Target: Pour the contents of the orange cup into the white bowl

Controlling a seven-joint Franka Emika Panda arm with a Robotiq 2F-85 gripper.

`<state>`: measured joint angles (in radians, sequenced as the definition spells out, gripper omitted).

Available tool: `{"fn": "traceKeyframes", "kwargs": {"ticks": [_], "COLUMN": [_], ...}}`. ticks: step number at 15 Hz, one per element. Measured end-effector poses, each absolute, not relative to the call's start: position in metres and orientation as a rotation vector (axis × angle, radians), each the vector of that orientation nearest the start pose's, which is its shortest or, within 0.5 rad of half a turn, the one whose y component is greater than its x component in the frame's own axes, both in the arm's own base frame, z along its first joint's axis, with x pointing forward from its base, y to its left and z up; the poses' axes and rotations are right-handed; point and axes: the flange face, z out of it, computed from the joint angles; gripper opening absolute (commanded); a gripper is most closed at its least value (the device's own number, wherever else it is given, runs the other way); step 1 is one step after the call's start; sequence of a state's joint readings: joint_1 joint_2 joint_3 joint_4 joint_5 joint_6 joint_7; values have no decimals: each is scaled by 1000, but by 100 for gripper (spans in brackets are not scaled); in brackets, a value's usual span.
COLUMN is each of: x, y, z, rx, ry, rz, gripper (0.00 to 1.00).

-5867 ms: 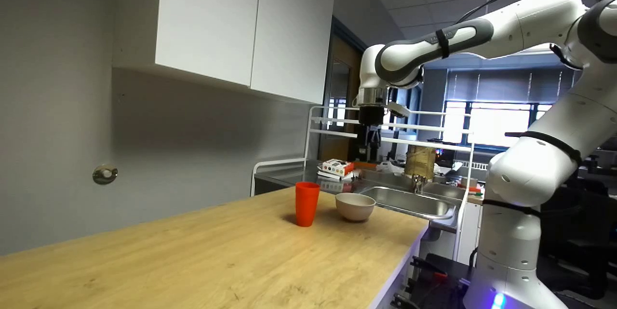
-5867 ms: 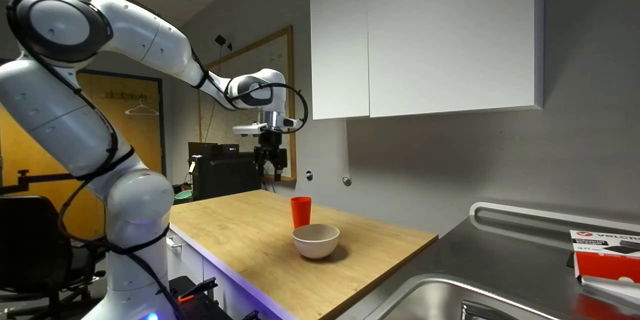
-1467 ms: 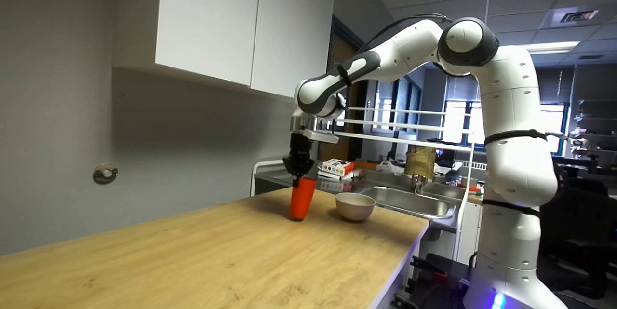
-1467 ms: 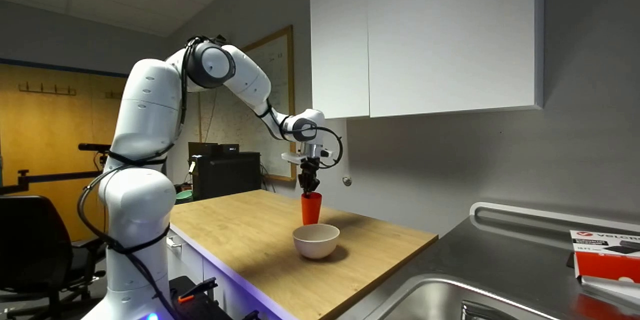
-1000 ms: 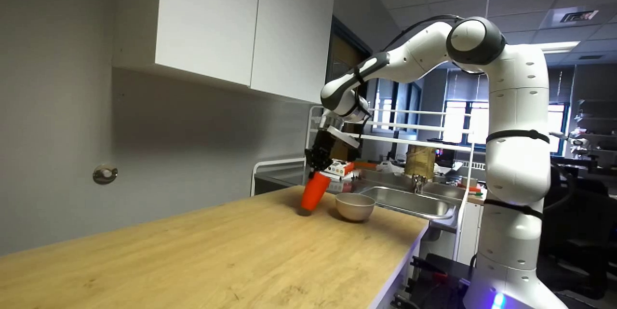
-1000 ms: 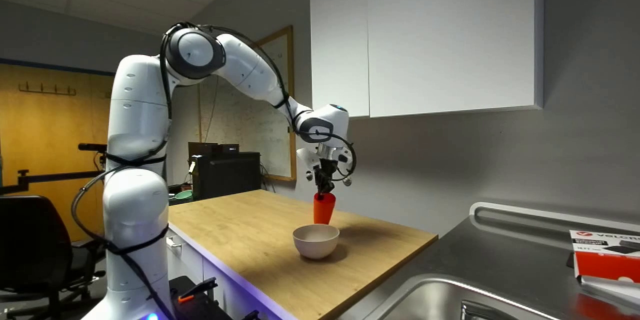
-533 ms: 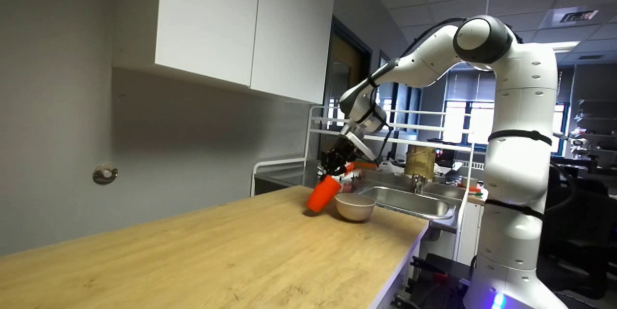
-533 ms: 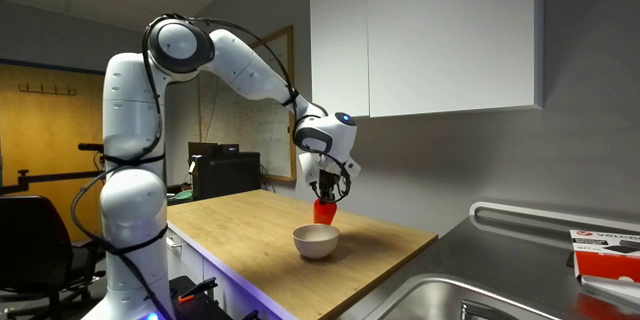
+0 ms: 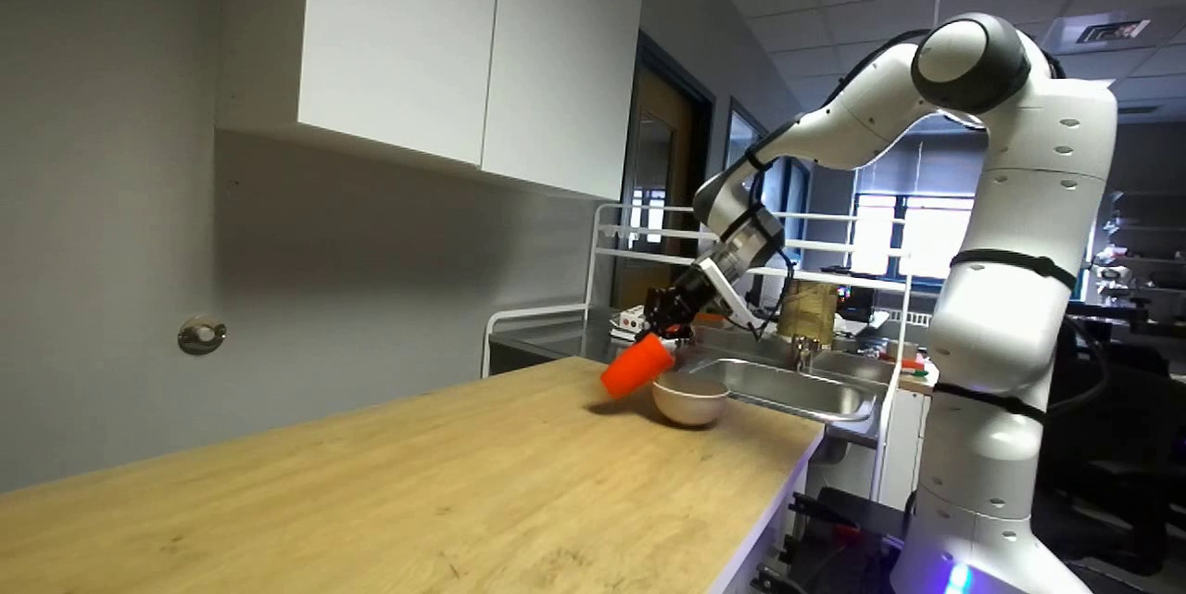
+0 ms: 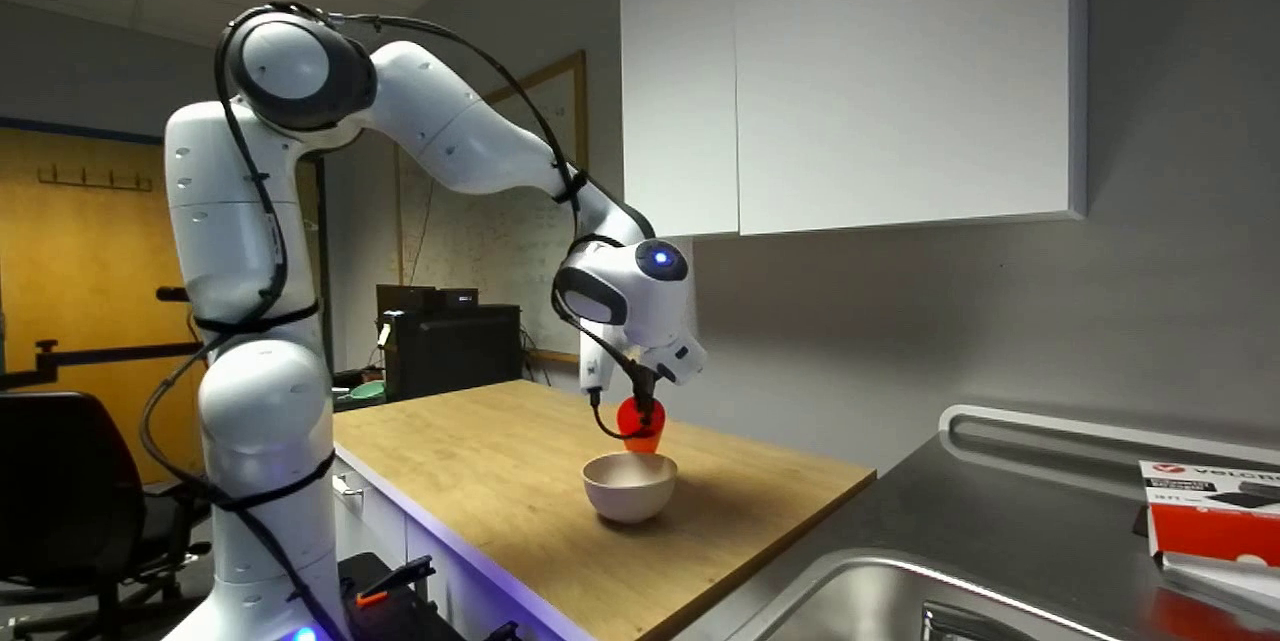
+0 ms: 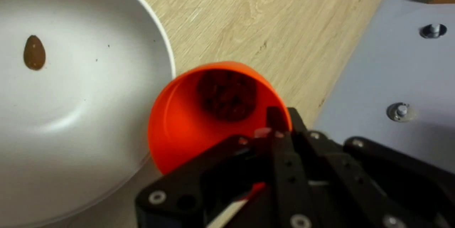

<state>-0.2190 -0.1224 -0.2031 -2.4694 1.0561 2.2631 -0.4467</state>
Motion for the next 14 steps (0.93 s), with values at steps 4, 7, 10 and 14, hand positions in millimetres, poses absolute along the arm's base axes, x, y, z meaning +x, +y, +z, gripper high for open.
{"fn": "traceKeyframes", "kwargs": {"ticks": [4,7,10,14], "x": [404,390,383,375], "y": [-171,-172,-172,-175], "z": [345,344,342,336], "rx": [-2083,-2003,-1940,-1840], "ry": [864,862,830,765], "rz": [-448,-534,-589,-632], "gripper": [2,2,2,2]}}
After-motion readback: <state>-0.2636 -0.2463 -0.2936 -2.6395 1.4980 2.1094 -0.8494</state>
